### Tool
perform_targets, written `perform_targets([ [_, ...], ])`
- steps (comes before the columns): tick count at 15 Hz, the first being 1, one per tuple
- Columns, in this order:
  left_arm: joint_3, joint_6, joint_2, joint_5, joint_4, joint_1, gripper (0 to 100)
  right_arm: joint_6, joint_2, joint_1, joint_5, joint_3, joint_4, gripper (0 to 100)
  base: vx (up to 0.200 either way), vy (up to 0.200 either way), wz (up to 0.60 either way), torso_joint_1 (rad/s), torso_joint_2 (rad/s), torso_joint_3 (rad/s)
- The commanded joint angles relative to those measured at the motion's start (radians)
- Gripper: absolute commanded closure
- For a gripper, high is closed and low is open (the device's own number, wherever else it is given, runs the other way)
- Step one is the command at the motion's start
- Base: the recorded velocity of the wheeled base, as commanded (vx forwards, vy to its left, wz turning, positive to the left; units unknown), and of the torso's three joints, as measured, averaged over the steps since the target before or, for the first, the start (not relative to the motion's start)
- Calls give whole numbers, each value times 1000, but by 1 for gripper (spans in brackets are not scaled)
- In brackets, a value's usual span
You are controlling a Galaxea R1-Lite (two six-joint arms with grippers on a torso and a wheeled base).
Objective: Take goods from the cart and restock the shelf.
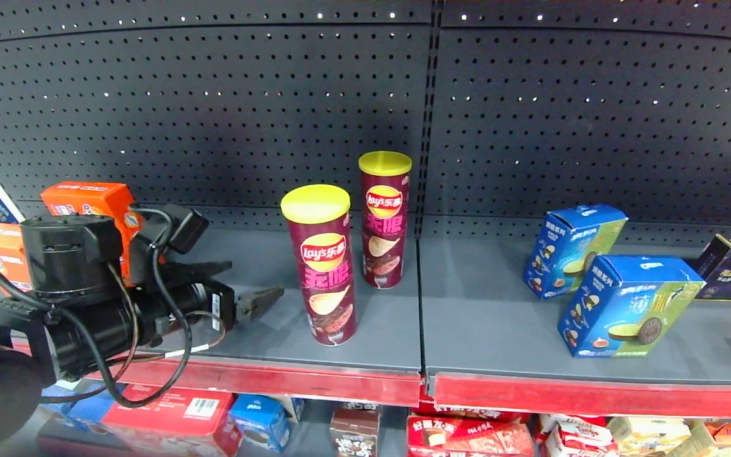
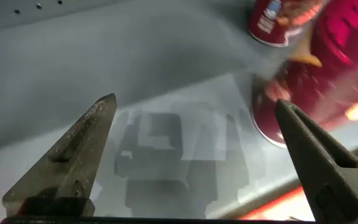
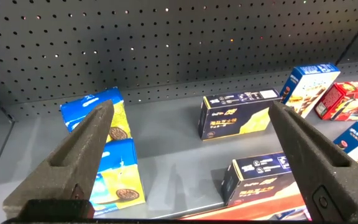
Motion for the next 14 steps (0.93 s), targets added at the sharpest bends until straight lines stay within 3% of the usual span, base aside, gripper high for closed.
perform_targets([
  [1,-24,0,43,0,0,1,0,-1,1,1,0,-2,1,0,0,0,0,0,0,0],
  [14,-128,0,163,1,0,-66,0,-1,1,-2,0,-22,1,0,0,0,0,0,0,0],
])
